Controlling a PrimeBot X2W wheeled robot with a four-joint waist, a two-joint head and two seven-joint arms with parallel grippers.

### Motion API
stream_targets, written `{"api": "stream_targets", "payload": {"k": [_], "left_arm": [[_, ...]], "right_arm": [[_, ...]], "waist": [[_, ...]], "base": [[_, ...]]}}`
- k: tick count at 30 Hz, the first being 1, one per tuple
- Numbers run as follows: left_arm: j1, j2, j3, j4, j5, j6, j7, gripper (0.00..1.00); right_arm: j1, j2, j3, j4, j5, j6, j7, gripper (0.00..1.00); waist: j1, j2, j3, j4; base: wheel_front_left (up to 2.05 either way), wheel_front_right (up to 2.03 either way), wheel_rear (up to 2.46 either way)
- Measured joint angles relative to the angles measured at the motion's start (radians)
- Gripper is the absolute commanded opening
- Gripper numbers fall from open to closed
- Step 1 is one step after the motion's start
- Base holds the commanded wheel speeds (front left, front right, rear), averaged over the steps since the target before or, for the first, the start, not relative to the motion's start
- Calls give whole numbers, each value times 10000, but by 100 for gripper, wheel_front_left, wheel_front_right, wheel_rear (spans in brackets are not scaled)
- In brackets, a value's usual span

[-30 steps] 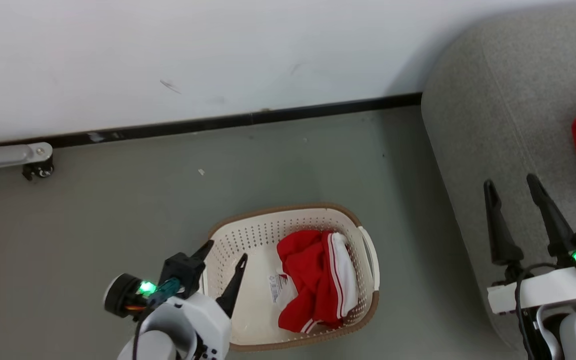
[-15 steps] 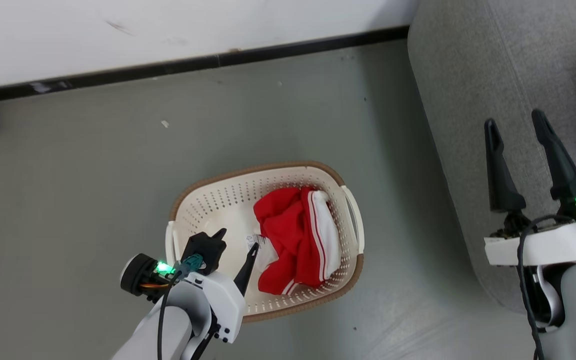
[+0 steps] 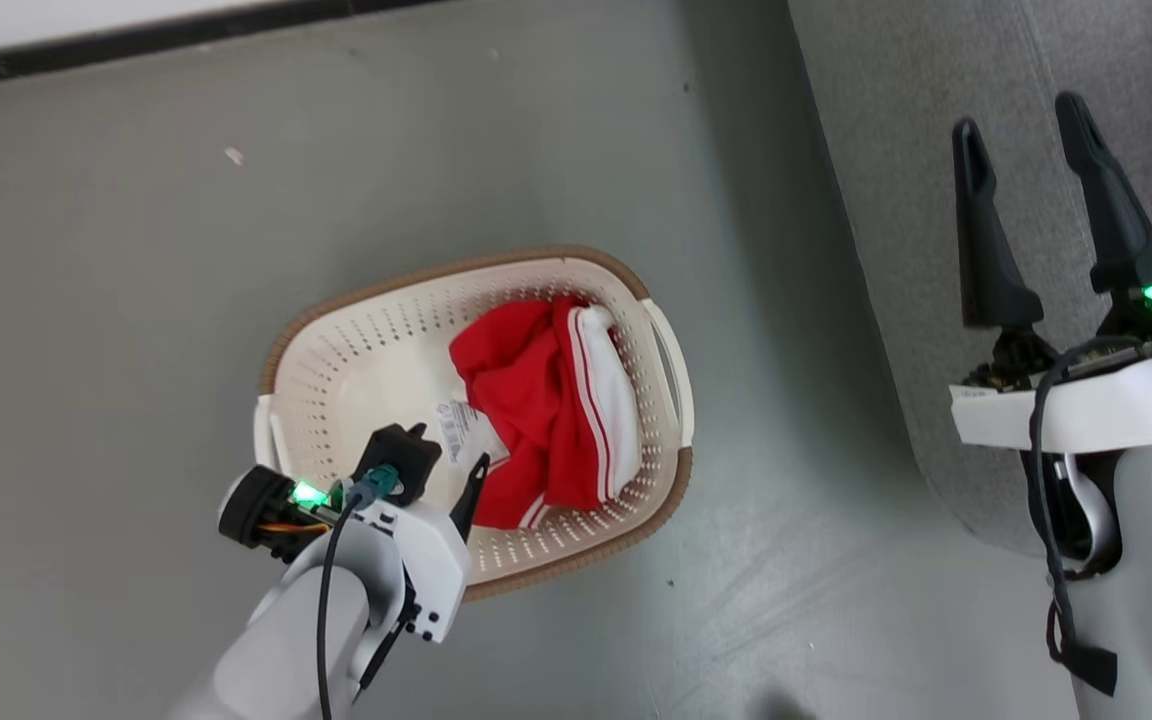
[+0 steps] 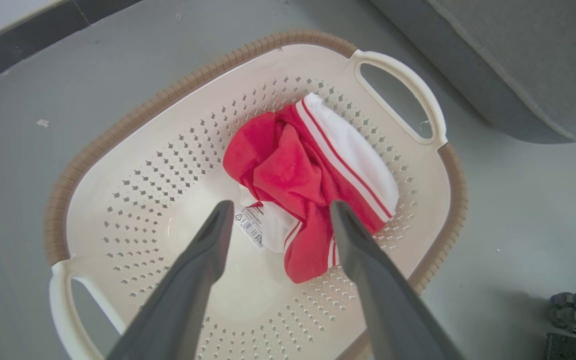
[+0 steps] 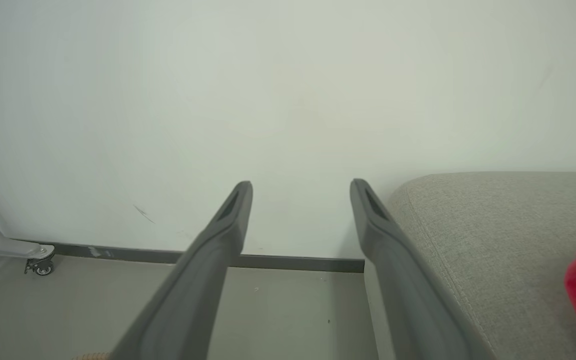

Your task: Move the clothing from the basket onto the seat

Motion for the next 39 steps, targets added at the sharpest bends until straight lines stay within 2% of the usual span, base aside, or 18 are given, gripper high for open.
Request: {"api": "stream_targets", "payload": {"k": [14, 39], "left_arm": [[-1018, -19, 104, 1189, 92, 2, -272, 100], [-2769, 159, 98, 2520, 546, -115, -627, 100]], "right_arm": [[-1182, -10, 334, 8, 190, 0, -2, 100], [-2399, -10, 637, 171, 965, 0, -52, 100]], "waist": [[0, 0, 1329, -633], [0, 0, 3229, -1685]], "base": [[0, 0, 0], [0, 0, 0]]}}
